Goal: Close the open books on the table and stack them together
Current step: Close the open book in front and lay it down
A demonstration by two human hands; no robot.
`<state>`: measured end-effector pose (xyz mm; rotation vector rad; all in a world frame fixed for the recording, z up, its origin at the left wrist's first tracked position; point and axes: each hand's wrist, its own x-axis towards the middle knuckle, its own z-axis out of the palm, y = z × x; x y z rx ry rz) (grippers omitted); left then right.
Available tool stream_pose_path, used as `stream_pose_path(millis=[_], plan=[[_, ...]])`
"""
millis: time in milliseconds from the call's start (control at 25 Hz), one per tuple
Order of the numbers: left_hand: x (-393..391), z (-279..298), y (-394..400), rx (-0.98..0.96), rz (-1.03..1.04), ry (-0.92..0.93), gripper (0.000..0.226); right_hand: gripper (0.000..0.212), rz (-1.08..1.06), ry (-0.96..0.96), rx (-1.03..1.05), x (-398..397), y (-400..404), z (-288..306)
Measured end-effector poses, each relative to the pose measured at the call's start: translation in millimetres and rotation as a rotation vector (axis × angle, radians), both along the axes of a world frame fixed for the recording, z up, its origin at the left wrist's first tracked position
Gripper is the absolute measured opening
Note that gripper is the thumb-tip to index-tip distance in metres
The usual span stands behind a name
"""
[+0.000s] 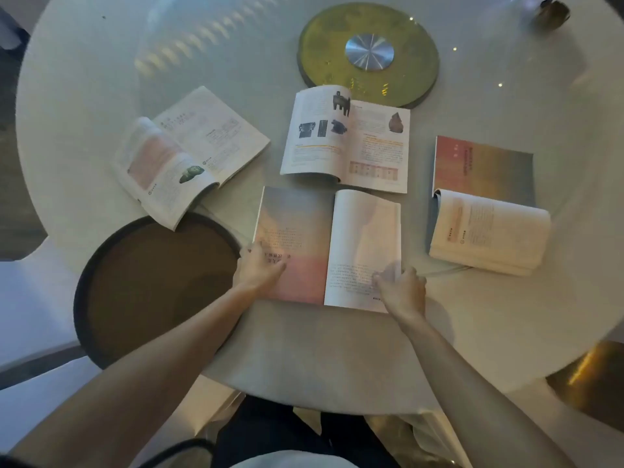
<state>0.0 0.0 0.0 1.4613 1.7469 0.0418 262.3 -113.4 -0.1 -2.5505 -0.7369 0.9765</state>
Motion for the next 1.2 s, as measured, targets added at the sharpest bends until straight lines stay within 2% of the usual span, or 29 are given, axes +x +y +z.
stream_pose_path(millis=[80,160,320,400,480,600,680,840,1000,1120,1200], plan=[[-4,4,-4,0.004,0.021,0.078,0.067,0.067,-0.095,0.073,0.001,1,-7,-1],[-11,4,-10,-0.003,0.041,0.090,0.064,0.066,-0.130,0.142,0.034,1,-15,-3],[-16,3,-2,0.021,0.108,-0.039,0.055,0.041,-0.234,0.272,0.122,7,-16,0],[-18,-1,2,0.002,0.144,-0.025,0.052,0.038,-0.250,0.352,0.144,12,-18,-5],[-21,-2,6,-0.047,0.186,-0.054,0.040,0.022,-0.250,0.418,0.169,15,-17,-3],[-23,5,10,-0.101,0.191,-0.158,0.014,0.009,-0.278,0.400,0.201,20,-12,8],[-26,15,10,-0.069,0.248,-0.241,0.009,0.003,-0.271,0.360,0.246,22,-7,22],[-17,44,16,-0.034,0.271,-0.475,0.013,0.013,-0.165,0.353,0.381,9,4,55],[14,69,12,-0.086,0.250,-0.613,0.007,0.024,0.015,0.460,0.534,-40,20,76],[30,79,8,-0.214,0.252,-0.738,0.031,0.027,0.284,0.544,0.517,-79,30,77],[32,77,8,-0.232,0.204,-0.675,0.042,0.031,0.400,0.573,0.403,-94,31,74]])
